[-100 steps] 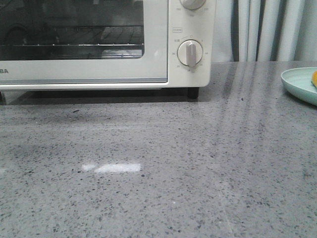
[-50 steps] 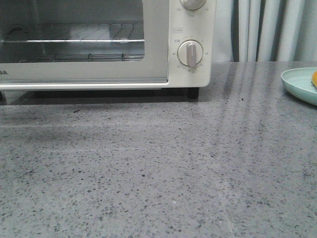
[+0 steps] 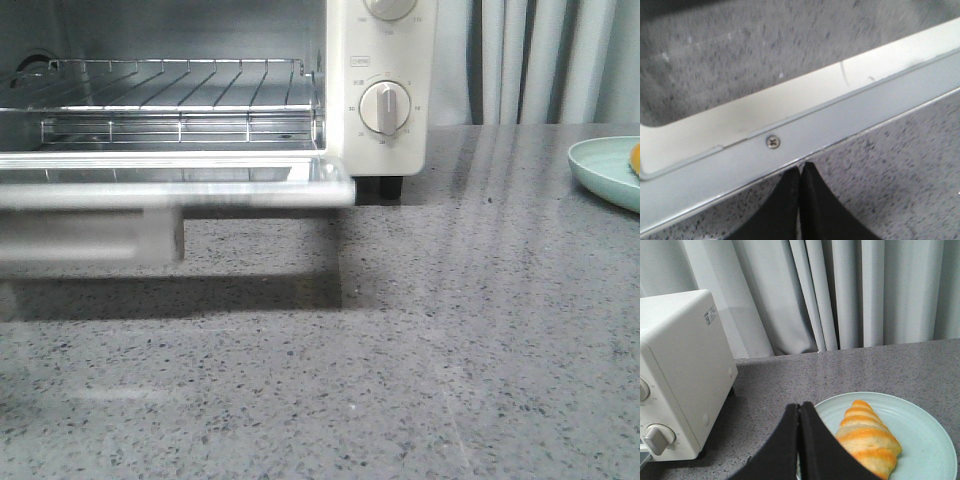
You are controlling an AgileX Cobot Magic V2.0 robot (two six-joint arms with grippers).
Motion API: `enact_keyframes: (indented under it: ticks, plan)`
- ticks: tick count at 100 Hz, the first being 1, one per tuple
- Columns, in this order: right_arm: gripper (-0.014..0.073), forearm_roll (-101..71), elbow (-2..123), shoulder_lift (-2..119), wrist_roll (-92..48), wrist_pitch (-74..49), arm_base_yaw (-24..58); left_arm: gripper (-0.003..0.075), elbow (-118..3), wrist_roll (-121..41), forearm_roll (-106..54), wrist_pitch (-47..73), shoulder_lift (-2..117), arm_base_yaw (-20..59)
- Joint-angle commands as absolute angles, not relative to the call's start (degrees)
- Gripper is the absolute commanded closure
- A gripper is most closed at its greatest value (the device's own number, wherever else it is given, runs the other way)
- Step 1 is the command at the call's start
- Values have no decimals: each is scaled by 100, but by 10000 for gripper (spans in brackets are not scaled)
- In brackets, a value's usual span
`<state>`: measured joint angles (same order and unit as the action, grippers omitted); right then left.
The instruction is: Put bread in oven
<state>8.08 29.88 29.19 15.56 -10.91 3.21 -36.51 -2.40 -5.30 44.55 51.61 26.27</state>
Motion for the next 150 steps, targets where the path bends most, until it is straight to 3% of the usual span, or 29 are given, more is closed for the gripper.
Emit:
enact_keyframes:
  ticks: [1, 32, 52, 63, 74, 83, 142, 150]
  plan:
    - [662, 897, 3203, 2977, 1497, -582, 322, 741, -3692, -234, -464, 3882, 5131, 2622]
    - [662, 897, 3291, 3023, 1497, -774, 322, 741, -3534, -234, -649, 3837, 5018, 2622]
    - [643, 1077, 4460, 3975, 1497, -2948, 322, 741, -3652, -234, -1043, 3217, 3941, 2622]
    - [517, 1471, 5316, 4744, 1497, -3903, 322, 741, -3789, -234, -994, 2865, 3288, 2622]
    - [323, 1575, 6046, 5480, 1497, -4517, 204, 741, -3819, -234, -984, 2690, 2812, 2622]
    - [252, 1562, 6316, 6038, 1497, -4686, 121, 741, -3819, -234, -984, 2677, 2583, 2622]
    - [250, 1238, 6343, 8614, 1497, -4352, -337, 741, -3819, -234, -1115, 2677, 2450, 2622]
    - [281, 1111, 6343, 8806, 1497, -4340, -361, 741, -3819, -234, -1140, 2677, 2450, 2622]
